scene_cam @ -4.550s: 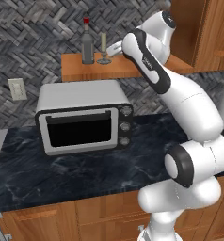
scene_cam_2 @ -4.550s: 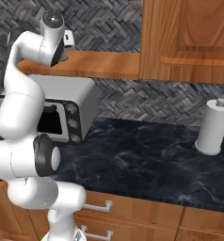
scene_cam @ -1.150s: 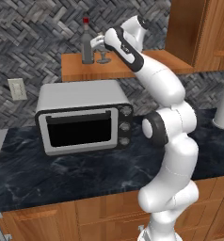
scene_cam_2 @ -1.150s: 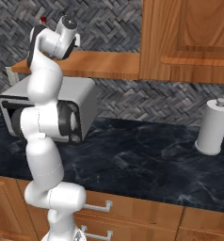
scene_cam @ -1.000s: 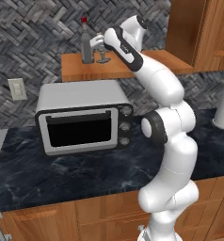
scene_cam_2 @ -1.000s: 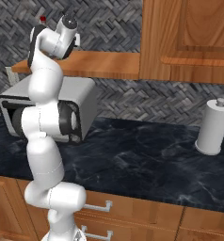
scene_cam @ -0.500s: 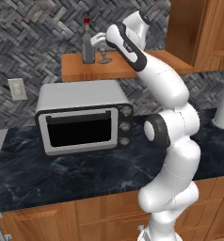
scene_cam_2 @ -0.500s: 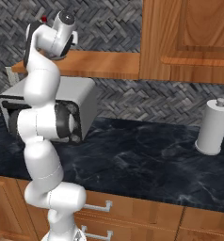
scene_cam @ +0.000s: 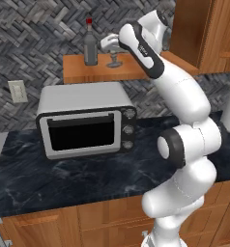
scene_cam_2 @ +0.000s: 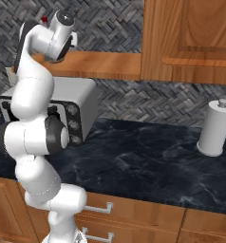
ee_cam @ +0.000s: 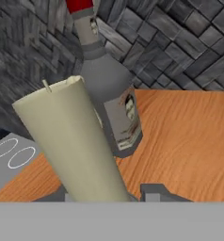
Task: Get the candle and the liquor from the cabinet and move them to the dining counter.
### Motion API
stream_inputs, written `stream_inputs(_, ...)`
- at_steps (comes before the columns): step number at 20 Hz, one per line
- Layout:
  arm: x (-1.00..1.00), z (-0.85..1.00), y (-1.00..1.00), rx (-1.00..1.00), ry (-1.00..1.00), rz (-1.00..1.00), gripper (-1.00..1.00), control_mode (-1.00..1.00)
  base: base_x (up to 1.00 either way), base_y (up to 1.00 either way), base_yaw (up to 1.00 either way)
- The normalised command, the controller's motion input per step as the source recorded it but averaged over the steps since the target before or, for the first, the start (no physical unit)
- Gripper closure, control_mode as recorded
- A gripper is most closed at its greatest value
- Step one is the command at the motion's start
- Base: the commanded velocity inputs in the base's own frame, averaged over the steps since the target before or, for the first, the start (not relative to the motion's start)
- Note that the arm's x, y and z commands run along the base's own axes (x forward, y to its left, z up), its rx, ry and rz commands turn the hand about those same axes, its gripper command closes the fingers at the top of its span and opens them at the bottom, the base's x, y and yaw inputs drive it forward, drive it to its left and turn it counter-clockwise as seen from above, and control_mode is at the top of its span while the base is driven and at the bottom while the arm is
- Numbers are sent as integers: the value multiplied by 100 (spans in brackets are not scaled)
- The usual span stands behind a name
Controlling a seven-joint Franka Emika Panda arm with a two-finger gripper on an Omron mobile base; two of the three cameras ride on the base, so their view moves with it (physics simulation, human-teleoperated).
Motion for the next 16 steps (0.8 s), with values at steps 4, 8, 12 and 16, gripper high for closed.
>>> stream_inputs(4,-65,11,-32,0,-12,0,100,-100,0,0,0)
stream_inputs(8,-70,15,-25,0,-12,0,100,-100,0,0,0)
stream_inputs(12,-71,10,-18,0,-11,0,100,-100,0,0,0)
stream_inputs(16,-64,13,-16,0,-9,0,100,-100,0,0,0)
